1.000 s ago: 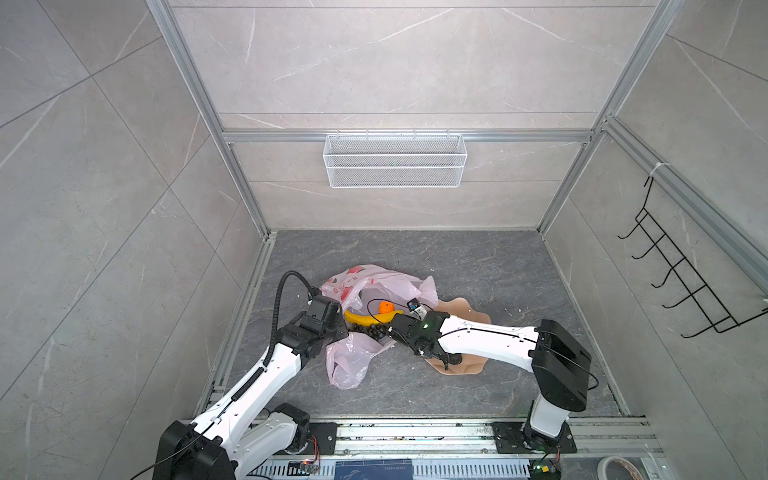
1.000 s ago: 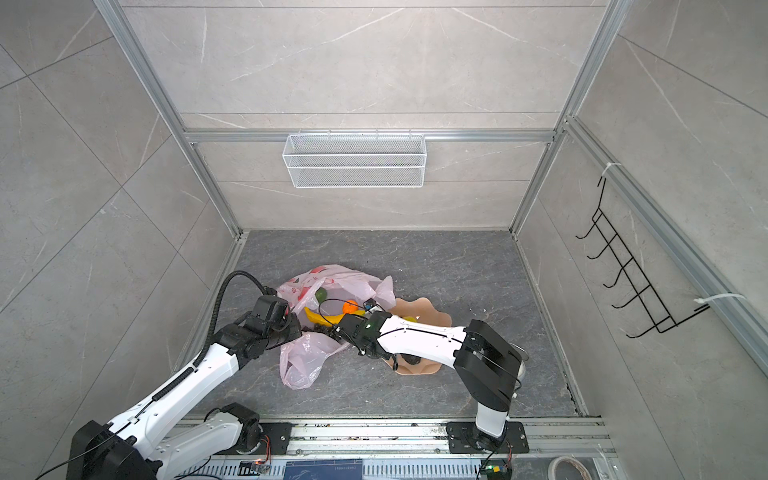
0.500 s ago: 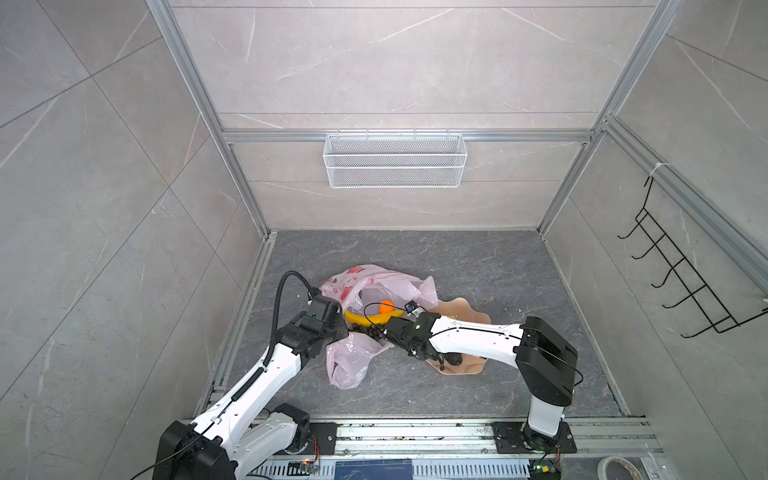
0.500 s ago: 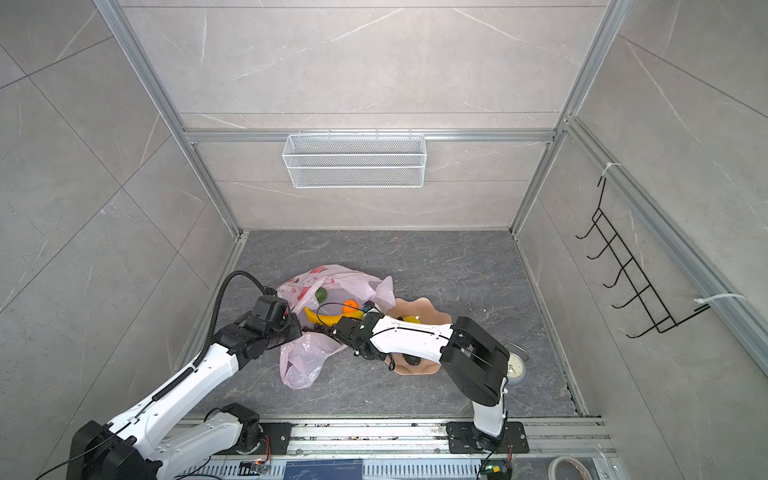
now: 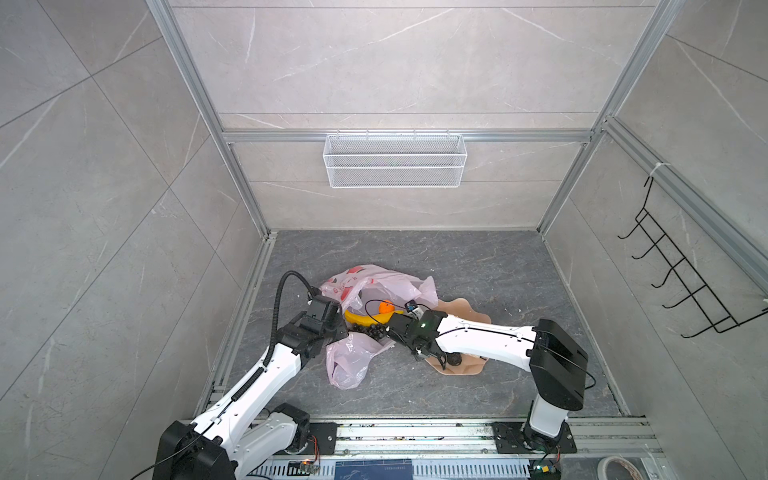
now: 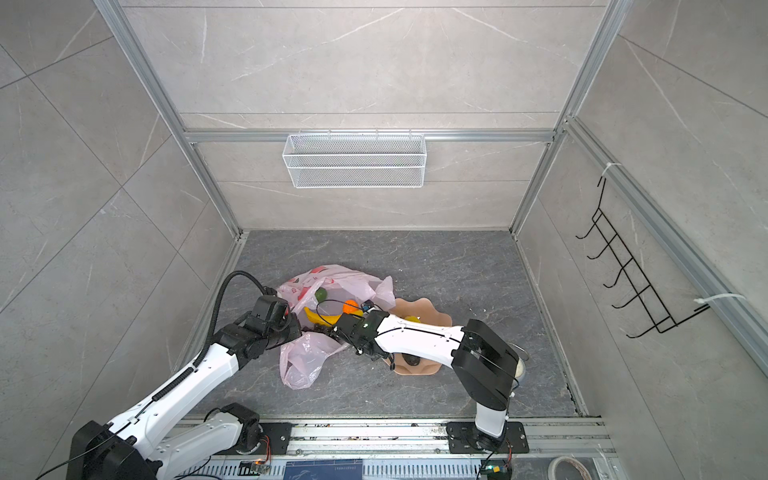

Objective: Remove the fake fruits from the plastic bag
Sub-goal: 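Lower the light green fruit into the bowl and open the right gripper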

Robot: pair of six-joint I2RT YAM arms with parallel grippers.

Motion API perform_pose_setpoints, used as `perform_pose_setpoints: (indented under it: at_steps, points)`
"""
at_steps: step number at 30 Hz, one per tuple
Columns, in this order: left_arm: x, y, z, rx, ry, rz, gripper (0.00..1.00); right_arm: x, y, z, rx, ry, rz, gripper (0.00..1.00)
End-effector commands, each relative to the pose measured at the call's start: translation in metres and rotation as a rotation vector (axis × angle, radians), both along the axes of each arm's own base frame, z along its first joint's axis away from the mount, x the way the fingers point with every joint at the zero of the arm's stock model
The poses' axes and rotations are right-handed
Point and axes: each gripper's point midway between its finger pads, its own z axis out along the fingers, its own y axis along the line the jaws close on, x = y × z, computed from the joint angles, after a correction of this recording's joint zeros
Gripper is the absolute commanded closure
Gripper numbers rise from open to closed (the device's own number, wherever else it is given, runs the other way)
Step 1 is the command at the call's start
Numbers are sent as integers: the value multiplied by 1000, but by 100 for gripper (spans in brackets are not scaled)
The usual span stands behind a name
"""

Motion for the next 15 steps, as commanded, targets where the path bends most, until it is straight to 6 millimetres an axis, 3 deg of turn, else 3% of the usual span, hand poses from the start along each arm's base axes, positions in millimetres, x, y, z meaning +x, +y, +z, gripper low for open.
perform_pose_setpoints:
  at_steps: [1, 5, 8, 15]
  points:
    - [4, 1, 5, 4, -23, -2, 91, -5, 1, 20, 69, -12, -6, 14]
    - [4, -1, 5, 0, -20, -10, 91, -10, 5, 44, 161, -24, -2, 16]
    - [3, -1, 4, 1, -15, -13, 91, -16, 19, 66, 278, -37, 22, 19]
    - [4, 1, 4, 21, -14, -11, 91, -23, 99, 117, 609, -58, 158, 24]
